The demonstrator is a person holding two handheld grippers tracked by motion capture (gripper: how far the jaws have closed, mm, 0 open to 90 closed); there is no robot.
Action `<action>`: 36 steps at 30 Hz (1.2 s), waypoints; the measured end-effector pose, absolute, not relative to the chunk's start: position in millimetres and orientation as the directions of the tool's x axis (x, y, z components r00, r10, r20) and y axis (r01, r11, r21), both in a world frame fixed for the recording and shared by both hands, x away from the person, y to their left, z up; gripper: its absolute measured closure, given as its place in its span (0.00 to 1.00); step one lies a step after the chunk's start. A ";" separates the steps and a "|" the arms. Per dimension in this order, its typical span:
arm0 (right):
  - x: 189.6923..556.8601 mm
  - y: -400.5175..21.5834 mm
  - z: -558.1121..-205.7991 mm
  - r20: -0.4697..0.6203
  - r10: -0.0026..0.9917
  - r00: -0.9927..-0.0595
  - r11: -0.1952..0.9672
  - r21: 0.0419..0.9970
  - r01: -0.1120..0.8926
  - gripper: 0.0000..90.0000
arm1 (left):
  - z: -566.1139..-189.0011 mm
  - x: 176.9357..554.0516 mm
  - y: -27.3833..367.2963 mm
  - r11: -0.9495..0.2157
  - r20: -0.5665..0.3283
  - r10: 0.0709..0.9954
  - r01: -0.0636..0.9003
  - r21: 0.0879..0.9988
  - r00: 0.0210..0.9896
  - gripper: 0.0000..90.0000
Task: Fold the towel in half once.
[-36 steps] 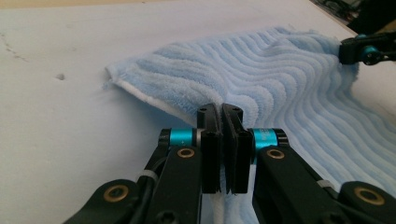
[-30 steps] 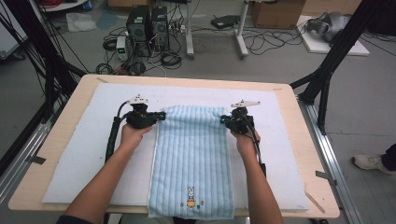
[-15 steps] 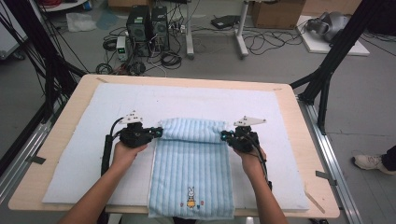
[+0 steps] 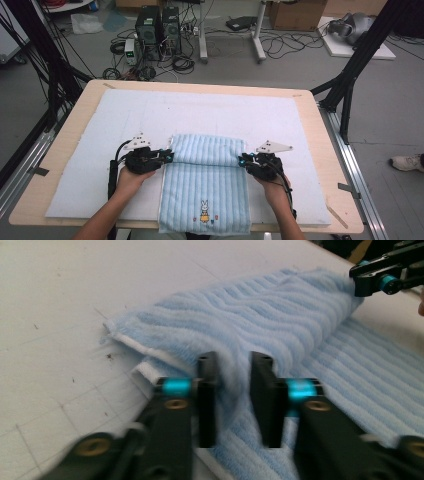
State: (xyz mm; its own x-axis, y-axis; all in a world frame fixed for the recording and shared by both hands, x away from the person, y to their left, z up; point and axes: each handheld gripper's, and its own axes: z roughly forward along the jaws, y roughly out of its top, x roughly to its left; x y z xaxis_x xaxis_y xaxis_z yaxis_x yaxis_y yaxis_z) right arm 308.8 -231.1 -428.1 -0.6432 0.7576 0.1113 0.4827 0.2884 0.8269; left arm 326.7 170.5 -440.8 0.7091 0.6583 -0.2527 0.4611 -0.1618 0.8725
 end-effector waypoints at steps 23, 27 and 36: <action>312.9 -268.0 -416.6 0.129 0.839 -0.528 0.176 0.855 0.489 0.48 | -431.0 420.3 157.1 -0.145 -0.265 0.780 0.575 0.805 0.567 0.41; 312.5 -270.0 -417.5 0.119 0.838 -0.533 0.189 0.852 0.487 0.50 | -444.0 425.5 145.7 -0.174 -0.252 0.791 0.600 0.781 0.558 0.43; 313.1 -268.9 -418.9 0.118 0.836 -0.536 0.196 0.848 0.493 0.50 | -448.0 415.5 132.0 -0.348 -0.054 0.788 0.517 0.782 0.613 0.85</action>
